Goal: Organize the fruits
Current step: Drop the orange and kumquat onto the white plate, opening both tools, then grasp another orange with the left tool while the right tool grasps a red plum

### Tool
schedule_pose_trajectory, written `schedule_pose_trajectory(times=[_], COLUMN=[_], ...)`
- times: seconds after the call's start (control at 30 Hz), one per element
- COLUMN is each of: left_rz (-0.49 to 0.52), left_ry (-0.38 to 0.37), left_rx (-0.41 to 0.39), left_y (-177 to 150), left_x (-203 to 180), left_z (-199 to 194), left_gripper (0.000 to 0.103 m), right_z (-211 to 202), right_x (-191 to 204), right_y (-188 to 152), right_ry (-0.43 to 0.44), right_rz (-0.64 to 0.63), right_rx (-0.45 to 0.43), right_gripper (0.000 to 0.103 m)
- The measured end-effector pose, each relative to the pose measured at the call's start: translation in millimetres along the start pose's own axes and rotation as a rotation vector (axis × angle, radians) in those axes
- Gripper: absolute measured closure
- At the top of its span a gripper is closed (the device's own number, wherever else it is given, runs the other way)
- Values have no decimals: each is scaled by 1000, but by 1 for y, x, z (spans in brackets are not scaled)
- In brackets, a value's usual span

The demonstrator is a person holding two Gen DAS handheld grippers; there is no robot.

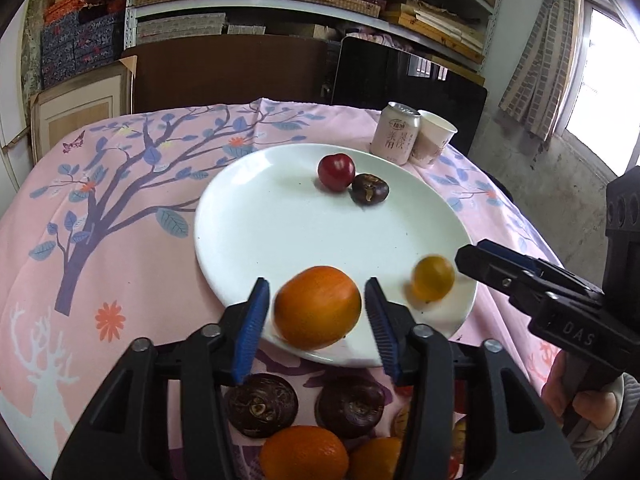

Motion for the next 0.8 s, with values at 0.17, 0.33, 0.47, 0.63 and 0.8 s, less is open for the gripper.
schedule_pose_trajectory(times=[0.17, 0.33, 0.47, 0.63, 0.8], left_rz=[1, 23, 35, 0, -53], left_ry=[23, 59, 114, 130, 120], left_rx=[-42, -50, -75, -68, -41], left_y=[-1, -10, -18, -34, -54], left_x=[1, -4, -4, 11, 26], left_z=[-10, -20, -33, -50, -64], left_gripper=[33, 32, 19, 15, 14], right_z=[-11, -17, -21, -33, -42], right_x=[-8, -10, -9, -14, -21], right_y=[-1, -8, -13, -21, -31], right_ry=[-4, -33, -41, -50, -50], right_rz=[20, 10, 6, 29, 68], right_rx=[-29, -40, -43, -52, -47], right_gripper=[42, 36, 35, 28, 23])
Point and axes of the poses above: each gripper's, at about its wrist camera, not at the fingertips, and z roughly the way its jaws point, x to its left, y to its top, the point moved 1 cm from there along z, roughly the way its jaws point, and after that the axes turned 6 degrees about z, right-handed, at the moved point
